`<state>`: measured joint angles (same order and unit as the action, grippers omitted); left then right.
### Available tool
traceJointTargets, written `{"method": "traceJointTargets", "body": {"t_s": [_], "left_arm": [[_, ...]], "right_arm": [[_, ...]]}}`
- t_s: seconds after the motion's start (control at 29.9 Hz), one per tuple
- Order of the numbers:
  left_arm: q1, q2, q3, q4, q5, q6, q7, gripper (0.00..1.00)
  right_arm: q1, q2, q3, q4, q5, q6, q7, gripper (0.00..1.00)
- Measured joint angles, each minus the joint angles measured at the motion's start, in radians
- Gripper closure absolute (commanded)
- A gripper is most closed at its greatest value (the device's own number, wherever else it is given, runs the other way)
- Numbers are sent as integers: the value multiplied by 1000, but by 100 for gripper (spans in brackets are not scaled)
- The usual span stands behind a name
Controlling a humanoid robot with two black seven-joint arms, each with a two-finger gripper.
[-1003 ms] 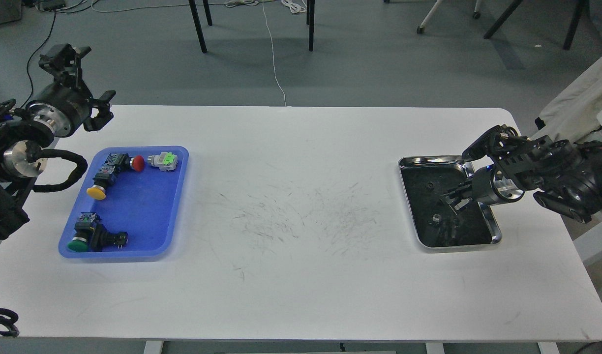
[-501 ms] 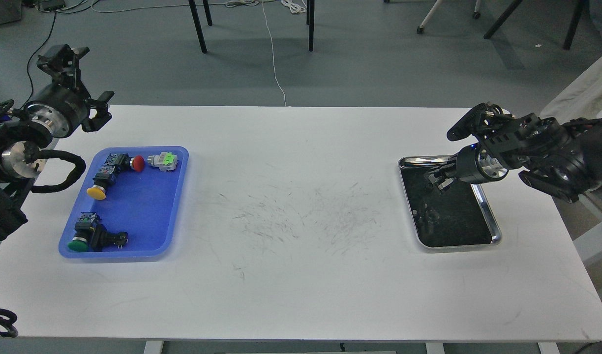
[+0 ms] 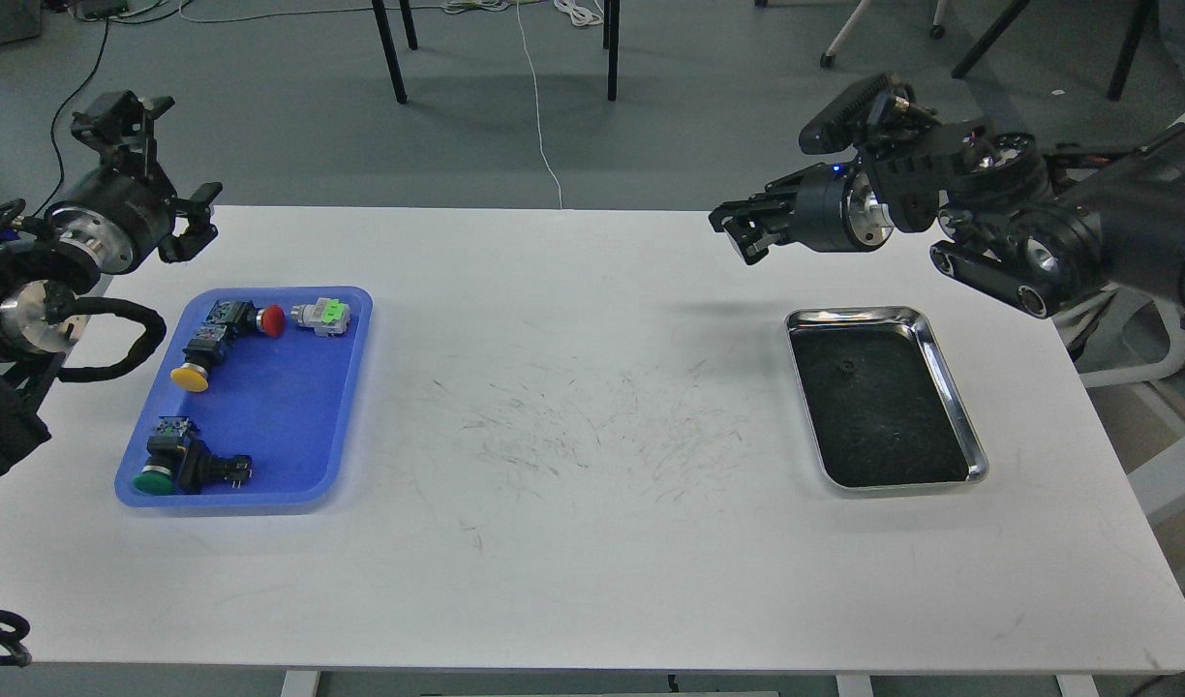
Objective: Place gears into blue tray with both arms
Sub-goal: 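Lift the black gear with the right gripper toward the table center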
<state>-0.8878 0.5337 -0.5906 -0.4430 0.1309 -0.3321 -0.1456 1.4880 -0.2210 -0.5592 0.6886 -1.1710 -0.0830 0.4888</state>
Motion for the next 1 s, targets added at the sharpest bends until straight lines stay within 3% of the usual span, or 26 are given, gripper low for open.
{"method": "traceJointTargets", "body": {"t_s": [0.47,1.0], "left_arm": [[2,63,2,-3,-1,-2,0,1],[3,129,2,-47,3,3,2,1]], "right_arm": [[-61,208,75,5,-18,-165,0,99],[-173,221,67,-1,-203,-253,0,99]]}}
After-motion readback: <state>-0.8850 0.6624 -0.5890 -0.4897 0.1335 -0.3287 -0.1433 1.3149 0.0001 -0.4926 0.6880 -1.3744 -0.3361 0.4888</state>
